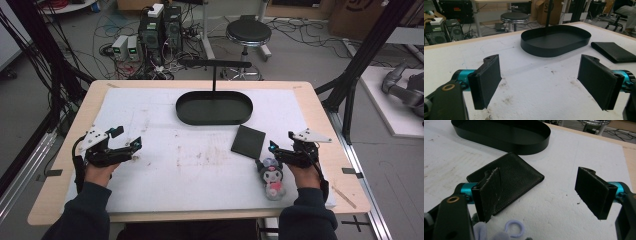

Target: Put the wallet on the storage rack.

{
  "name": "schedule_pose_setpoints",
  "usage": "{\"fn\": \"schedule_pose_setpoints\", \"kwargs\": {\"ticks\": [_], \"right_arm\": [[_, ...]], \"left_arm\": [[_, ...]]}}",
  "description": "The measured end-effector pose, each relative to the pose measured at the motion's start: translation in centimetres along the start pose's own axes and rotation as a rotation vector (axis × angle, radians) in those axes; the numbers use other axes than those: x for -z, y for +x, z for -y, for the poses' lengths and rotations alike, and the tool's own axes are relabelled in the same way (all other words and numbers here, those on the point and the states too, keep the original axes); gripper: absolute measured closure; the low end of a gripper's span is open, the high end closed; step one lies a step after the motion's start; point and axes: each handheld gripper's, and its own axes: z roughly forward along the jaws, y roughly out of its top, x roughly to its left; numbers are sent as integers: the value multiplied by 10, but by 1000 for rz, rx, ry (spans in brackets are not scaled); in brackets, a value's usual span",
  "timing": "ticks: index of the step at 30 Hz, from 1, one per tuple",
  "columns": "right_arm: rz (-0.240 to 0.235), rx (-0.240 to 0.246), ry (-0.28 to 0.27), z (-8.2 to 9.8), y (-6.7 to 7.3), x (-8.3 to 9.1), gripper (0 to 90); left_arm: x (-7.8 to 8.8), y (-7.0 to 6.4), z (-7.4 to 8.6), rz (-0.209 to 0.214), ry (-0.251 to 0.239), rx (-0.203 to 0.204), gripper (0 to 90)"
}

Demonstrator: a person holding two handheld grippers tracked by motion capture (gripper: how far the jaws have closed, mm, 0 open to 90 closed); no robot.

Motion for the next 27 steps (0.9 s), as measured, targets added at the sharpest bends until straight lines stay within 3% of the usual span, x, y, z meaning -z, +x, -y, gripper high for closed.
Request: {"fn": "schedule_pose_setpoints", "kwargs": {"ticks": [9,13,21,27], "right_arm": [[-18,-16,6,2,0,1,230],[-30,9,13,0,3,-1,232],[-115,112,55,-9,25,-10,357],[-133,201,98,-11,34,-21,366]], "left_arm": [[-2,1,1,-3,3,1,186],[1,2,2,-9,3,4,189],[1,5,2,-20,-1,9,192],[-10,4,3,-10,16,7,212]]}}
